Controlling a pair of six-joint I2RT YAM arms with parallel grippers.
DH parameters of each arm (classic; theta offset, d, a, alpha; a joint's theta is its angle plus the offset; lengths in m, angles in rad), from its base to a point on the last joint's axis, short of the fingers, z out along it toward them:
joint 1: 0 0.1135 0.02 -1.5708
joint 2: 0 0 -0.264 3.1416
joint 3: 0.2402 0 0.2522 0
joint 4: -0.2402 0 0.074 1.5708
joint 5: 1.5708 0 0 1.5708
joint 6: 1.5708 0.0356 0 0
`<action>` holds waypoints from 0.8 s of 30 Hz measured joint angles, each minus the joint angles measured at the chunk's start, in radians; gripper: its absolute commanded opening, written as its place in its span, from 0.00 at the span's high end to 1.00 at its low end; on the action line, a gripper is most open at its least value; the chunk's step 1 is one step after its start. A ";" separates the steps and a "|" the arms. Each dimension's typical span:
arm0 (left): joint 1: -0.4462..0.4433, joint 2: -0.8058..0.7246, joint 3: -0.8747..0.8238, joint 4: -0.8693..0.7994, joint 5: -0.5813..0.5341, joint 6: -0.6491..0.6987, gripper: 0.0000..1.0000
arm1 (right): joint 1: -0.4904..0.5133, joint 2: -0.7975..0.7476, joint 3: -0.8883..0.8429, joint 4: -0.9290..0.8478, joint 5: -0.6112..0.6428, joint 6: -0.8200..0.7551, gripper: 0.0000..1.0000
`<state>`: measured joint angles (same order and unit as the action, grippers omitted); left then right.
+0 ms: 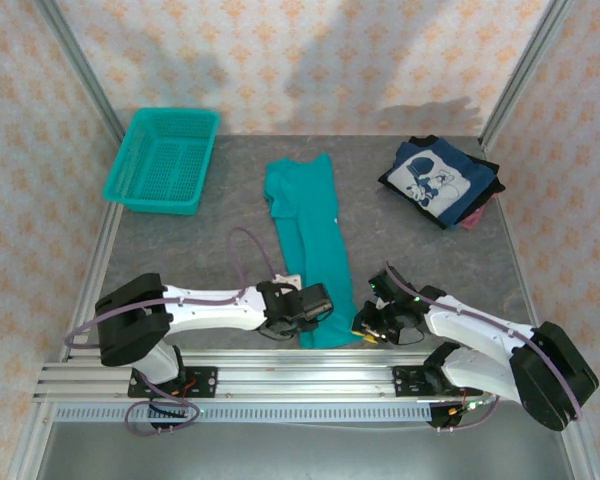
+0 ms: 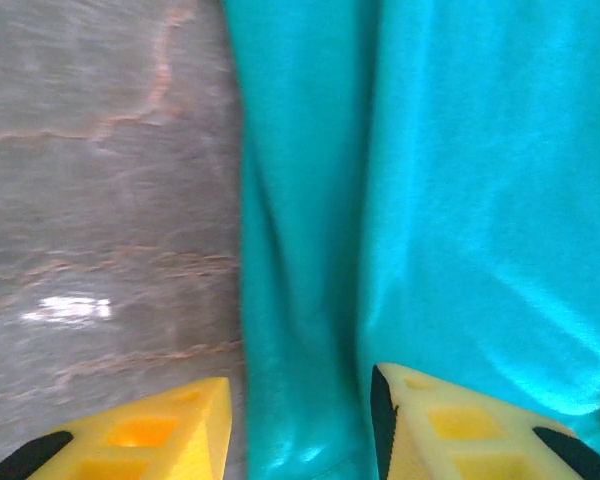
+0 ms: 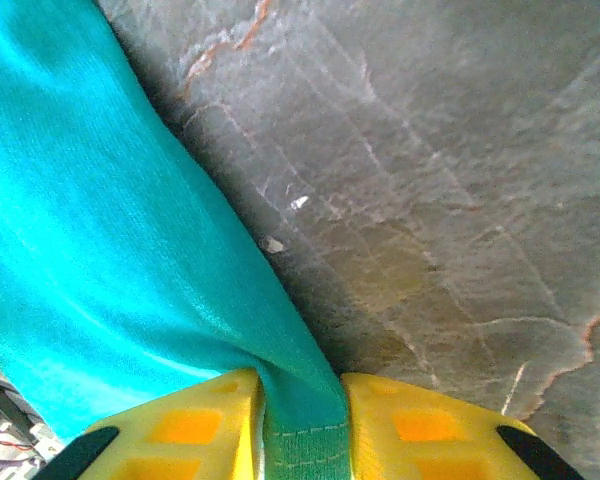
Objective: Fold and stack the t-shirts
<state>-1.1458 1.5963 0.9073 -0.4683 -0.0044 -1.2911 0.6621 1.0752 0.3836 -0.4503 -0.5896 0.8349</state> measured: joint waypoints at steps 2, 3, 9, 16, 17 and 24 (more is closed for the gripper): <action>0.000 0.014 -0.011 0.037 0.008 -0.013 0.67 | 0.000 0.001 0.000 0.000 -0.001 0.000 0.72; 0.000 0.026 -0.013 0.047 0.016 -0.023 0.69 | 0.000 0.001 0.000 0.000 -0.001 0.000 0.72; 0.000 0.063 -0.014 0.064 0.031 -0.048 0.73 | 0.000 0.001 0.000 0.001 -0.002 0.000 0.72; -0.006 0.094 0.012 0.074 0.033 -0.043 0.94 | 0.000 0.005 0.002 -0.005 -0.002 0.003 0.81; -0.009 0.095 0.016 0.077 0.034 -0.044 0.96 | 0.000 0.005 0.002 -0.007 -0.002 0.004 0.85; -0.036 0.050 -0.005 0.039 0.020 -0.047 1.00 | -0.002 -0.044 0.002 0.003 0.003 0.025 1.00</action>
<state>-1.1816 1.6459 0.9024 -0.4294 0.0154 -1.3380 0.6605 1.0309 0.3851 -0.4469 -0.5865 0.8600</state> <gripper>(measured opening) 0.040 0.053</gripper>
